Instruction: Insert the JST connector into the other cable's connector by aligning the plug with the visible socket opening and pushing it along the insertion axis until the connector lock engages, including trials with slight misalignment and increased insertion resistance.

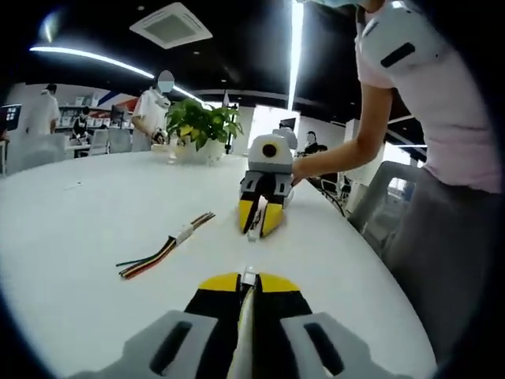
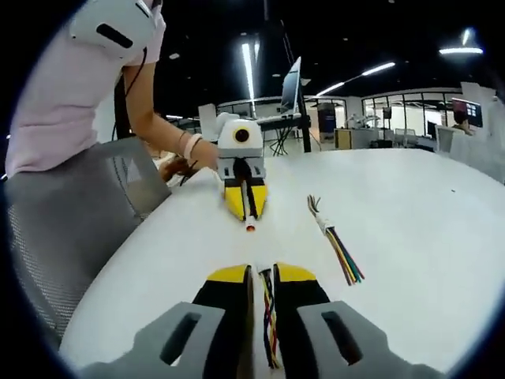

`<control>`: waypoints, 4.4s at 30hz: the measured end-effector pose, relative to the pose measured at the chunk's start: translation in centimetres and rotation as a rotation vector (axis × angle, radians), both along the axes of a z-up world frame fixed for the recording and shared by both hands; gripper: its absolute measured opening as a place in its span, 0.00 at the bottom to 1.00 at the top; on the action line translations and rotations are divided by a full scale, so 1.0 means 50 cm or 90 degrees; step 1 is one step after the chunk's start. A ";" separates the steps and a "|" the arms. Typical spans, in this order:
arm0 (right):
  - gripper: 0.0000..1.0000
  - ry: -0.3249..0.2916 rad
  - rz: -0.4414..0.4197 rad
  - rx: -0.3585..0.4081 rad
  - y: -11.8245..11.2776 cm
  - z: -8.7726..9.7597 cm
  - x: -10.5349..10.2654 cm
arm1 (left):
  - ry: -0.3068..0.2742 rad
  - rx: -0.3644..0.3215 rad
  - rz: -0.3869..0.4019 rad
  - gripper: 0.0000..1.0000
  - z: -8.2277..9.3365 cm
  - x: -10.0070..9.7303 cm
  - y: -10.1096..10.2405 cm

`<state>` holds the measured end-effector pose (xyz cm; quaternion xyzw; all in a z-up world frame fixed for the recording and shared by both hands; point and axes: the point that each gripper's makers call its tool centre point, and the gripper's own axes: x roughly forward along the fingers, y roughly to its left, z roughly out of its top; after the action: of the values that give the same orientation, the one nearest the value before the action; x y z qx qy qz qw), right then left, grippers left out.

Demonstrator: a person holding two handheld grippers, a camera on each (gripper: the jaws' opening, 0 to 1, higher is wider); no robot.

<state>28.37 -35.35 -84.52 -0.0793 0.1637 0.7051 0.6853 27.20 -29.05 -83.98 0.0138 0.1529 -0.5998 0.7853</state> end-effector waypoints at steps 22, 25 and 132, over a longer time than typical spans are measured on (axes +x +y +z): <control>0.09 -0.045 -0.001 0.016 0.008 -0.002 0.004 | -0.035 0.027 -0.036 0.01 0.001 -0.014 -0.009; 0.09 -0.046 -0.002 0.014 0.008 -0.002 0.003 | -0.035 0.023 -0.036 0.01 0.003 -0.016 -0.013; 0.02 -0.016 0.008 0.028 0.091 0.004 0.026 | -0.040 -0.013 -0.008 0.00 0.021 0.043 -0.055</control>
<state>29.67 -30.81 -84.34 -0.0740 0.1390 0.7118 0.6845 29.35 -31.78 -82.93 0.0256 0.1223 -0.6056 0.7859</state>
